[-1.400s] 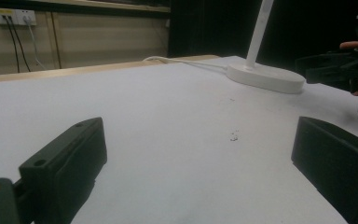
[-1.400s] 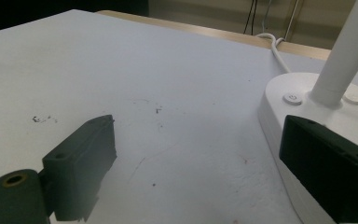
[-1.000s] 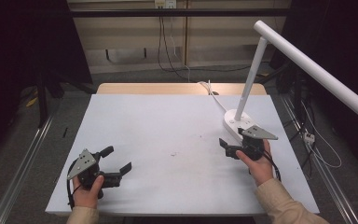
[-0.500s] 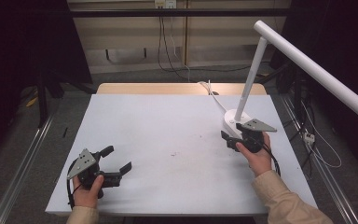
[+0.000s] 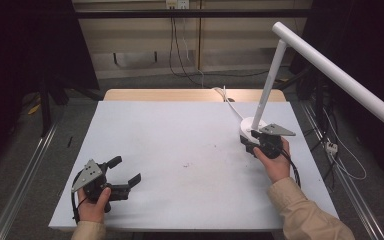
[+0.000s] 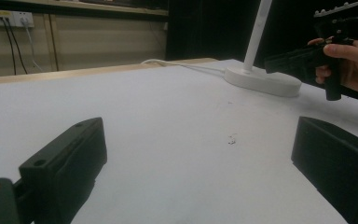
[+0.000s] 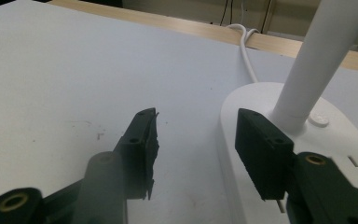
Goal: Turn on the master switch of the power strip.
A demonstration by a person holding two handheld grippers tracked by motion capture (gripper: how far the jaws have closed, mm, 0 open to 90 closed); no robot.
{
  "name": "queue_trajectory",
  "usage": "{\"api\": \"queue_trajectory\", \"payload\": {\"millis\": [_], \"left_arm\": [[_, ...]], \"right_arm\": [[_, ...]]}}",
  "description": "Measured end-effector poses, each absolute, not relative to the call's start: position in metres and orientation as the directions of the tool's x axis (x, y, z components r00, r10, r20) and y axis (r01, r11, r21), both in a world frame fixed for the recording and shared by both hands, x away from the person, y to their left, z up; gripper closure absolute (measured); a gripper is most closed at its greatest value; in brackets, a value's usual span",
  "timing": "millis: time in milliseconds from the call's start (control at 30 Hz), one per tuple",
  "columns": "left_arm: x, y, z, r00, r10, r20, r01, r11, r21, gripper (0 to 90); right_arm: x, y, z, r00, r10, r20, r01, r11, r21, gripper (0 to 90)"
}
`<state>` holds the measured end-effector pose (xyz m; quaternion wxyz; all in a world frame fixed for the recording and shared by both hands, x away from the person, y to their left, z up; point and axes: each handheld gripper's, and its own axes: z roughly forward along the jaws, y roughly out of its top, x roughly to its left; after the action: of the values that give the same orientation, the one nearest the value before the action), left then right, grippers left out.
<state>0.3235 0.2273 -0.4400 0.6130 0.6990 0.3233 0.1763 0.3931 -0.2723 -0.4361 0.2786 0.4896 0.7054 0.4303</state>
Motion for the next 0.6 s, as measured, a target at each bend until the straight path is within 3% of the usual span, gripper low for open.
{"api": "queue_trajectory", "payload": {"millis": [600], "left_arm": [[0.324, 0.228, -0.44, 0.73, 0.667, -0.149, 0.238, -0.043, 0.97, 3.3]], "right_arm": [[0.405, -0.271, -0.437, -0.375, 0.926, 0.045, 0.481, 0.152, 0.864, 66.8]]}}
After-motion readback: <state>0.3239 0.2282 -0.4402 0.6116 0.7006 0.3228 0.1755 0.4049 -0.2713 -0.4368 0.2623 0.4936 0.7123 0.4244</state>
